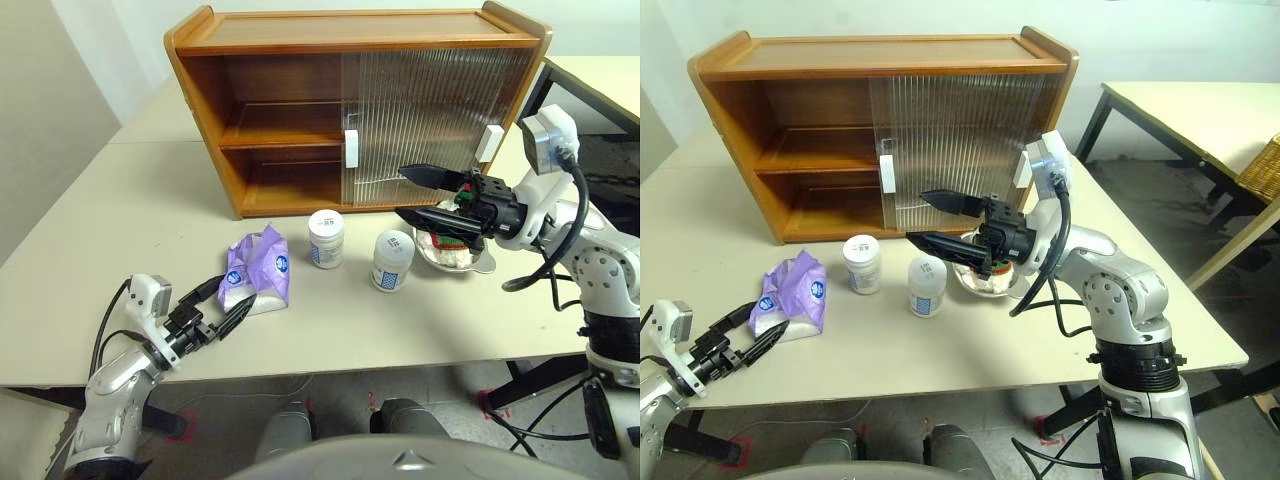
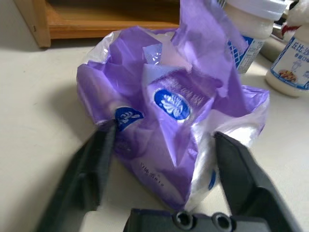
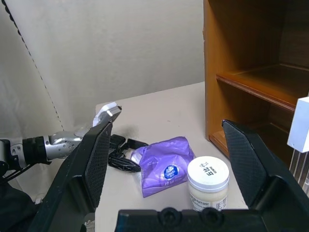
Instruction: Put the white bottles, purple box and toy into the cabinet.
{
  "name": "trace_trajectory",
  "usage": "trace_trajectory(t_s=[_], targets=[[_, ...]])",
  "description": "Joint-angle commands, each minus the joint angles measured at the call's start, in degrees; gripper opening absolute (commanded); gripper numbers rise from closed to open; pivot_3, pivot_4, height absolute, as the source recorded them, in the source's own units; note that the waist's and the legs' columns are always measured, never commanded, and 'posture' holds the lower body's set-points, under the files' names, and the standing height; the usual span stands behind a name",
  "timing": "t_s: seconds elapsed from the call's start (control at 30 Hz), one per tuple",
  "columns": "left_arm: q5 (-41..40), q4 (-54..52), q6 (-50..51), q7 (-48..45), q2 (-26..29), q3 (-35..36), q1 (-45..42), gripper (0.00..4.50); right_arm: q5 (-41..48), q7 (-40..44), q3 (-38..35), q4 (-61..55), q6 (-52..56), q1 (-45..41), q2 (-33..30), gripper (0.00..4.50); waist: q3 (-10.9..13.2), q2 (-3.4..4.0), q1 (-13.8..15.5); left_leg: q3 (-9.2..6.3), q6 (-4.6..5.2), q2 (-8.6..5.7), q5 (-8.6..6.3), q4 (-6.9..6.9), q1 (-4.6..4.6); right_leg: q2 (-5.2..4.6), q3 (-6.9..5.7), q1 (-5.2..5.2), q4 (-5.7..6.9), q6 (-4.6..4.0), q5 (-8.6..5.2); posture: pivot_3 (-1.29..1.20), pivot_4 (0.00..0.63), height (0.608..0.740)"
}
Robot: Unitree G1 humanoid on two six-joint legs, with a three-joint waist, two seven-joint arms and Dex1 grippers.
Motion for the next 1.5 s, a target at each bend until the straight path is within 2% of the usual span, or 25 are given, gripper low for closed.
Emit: trace_trajectory(t_s=[0.03,0.27,0.3,0.33,0.6,0.77,0.9,1.1,1.27,1.5], targets=[[0.73,-0.38,1.46,0.92,0.1,-1.19,-0.02,2.76,0.16,-0.28,-1.21,-1.01,0.58,0.01,-0.78,4.5,0.0,0.0,-0.01,-0.01,0.0,-0.05,0.0,0.0,0.01,0.0,0.0,0.0,0.0,0.0,0.0,-0.07,0.015,0.74],[-0.64,-5.53,5.05,2.1,1.05,-0.88,0.76,0.39,0.13,-0.66,-1.09,-1.18,0.53,0.12,-0.54,4.5,-0.01,0.02,-0.04,-0.02,0.0,-0.12,0.0,0.0,0.0,0.01,0.0,0.0,0.0,0.03,-0.01,-0.07,0.017,0.74],[-1.01,-7.04,6.06,2.52,1.2,-0.79,1.01,0.1,0.11,-0.68,-1.06,-1.14,0.51,0.06,-0.47,4.5,-0.01,0.01,-0.09,-0.01,0.0,-0.13,0.0,0.0,0.0,0.02,0.0,0.0,0.0,0.03,-0.01,-0.07,0.017,0.74],[-1.48,-8.82,7.23,3.02,1.33,-0.67,1.3,0.02,0.11,-0.71,-1.04,-1.09,0.49,-0.01,-0.39,4.5,0.0,0.01,-0.16,0.0,0.0,-0.13,0.0,0.0,0.0,0.03,0.0,-0.01,0.0,0.04,-0.01,-0.07,0.017,0.74],[-5.82,-17.3,14.05,5.73,2.75,1.28,0.04,0.02,-0.27,-0.65,-0.68,-0.63,0.22,-0.37,0.1,4.5,0.0,0.0,-0.32,0.04,0.0,-0.15,0.0,0.0,-0.02,0.27,0.02,-0.02,-0.02,0.07,-0.05,-0.06,0.013,0.74],[-15.09,-23.01,22.42,9.24,5.62,5.05,-9.94,0.02,-0.71,-0.32,-0.41,-0.11,-0.09,-0.68,0.5,4.5,0.04,-0.16,0.01,0.13,-0.01,-0.14,0.05,0.06,-0.01,0.42,-0.07,0.05,-0.01,-0.03,0.02,-0.06,0.009,0.74],[-16.93,-22.92,26.3,9.49,8.84,5.57,-15.28,0.02,-1.05,-0.13,-0.22,-0.03,-0.35,-0.6,0.79,4.5,0.0,-0.07,-0.18,0.12,-0.01,-0.13,0.05,0.15,0.11,0.51,0.01,0.19,-0.01,-0.11,0.09,-0.06,0.004,0.74],[-17.55,-19.21,30.59,9.63,12.36,5.16,-25.13,0.02,-1.47,-0.23,-0.13,-0.34,-1.01,0.11,1.7,4.5,0.0,-0.12,-0.32,-0.02,0.0,-0.05,0.06,0.26,0.11,0.72,0.03,0.18,0.0,-0.14,0.13,-0.07,0.003,0.74],[-14.7,-12.89,31.94,8.59,15.41,2.72,-31.85,0.02,-1.59,-0.79,-0.24,-1.15,-1.49,1.15,2.41,4.5,0.0,-0.12,-0.41,-0.26,0.01,0.1,0.06,0.29,0.13,0.78,0.08,0.17,-0.01,-0.33,0.29,-0.09,0.0,0.74],[-11.01,-0.62,33.48,8.91,15.48,-0.39,-44.9,0.02,-1.79,-1.96,-0.26,-1.98,-2.26,2.2,3.28,4.5,0.0,-0.16,-0.56,-0.35,0.04,0.14,0.08,0.36,0.12,0.8,0.11,0.16,-0.02,-0.48,0.47,-0.11,0.0,0.74]])
